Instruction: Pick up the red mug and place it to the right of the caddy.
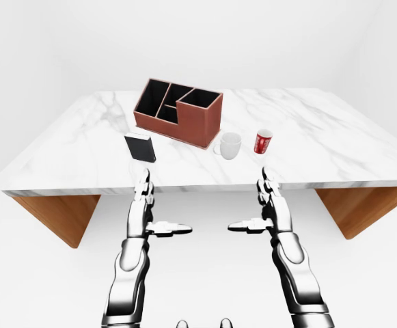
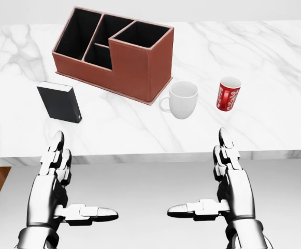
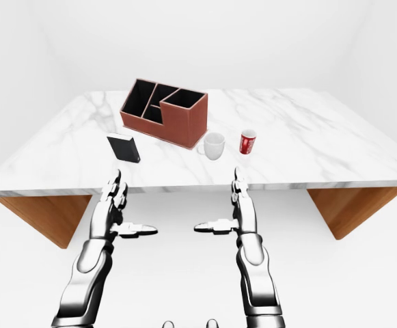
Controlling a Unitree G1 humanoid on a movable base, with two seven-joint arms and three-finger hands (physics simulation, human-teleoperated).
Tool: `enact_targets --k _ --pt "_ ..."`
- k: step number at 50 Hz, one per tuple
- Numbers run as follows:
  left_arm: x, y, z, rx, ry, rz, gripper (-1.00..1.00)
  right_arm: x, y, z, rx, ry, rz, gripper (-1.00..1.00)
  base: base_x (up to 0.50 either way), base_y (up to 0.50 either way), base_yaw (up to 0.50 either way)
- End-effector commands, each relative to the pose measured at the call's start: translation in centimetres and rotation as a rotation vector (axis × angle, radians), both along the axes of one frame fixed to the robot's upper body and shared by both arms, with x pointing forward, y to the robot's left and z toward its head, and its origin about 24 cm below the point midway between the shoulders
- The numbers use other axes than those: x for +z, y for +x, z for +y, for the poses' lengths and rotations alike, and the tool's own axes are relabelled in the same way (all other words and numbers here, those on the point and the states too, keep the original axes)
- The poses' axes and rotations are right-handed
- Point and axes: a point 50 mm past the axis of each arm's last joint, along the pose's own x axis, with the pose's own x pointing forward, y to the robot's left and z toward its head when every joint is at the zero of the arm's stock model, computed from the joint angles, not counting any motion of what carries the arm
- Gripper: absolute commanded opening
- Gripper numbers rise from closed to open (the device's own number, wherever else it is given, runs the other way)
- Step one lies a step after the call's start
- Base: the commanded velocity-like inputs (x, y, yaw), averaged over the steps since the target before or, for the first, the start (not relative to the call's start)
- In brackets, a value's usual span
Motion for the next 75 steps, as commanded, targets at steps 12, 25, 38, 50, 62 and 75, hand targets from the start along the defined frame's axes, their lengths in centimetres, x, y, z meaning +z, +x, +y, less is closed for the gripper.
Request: enact_targets --k 12,25,38,50,62,75 --pt "6.9 -3.5 -0.7 -0.052 0.034 -0.267 1.00 4.0 -1.8 -1.0 -0.001 -0.022 -0.128 1.00 0.00 0.00 0.00" --pt "10.3 -5.5 -0.8 -0.056 0.050 -0.418 1.00 7.7 -3.6 -1.1 0.011 -0.022 -0.292 1.00 0.00 0.00 0.00" --pt "12.0 -6.8 -0.8 -0.058 0.059 -0.501 1.00 10.7 -5.7 -0.9 0.018 -0.027 -0.426 1.00 0.00 0.00 0.00" --pt "12.1 -6.9 -0.7 -0.057 0.062 -0.506 1.00 11.0 -6.1 -0.9 0.022 -0.030 -0.440 1.00 0.00 0.00 0.00" --pt "12.4 -7.2 -0.7 -0.057 0.062 -0.518 1.00 11.2 -5.9 -1.1 -0.005 -0.022 -0.452 1.00 0.00 0.00 0.00" --pt "12.0 -6.9 -0.7 -0.059 0.065 -0.500 1.00 11.3 -6.3 -1.0 0.041 0.021 -0.459 1.00 0.30 -0.04 0.00"
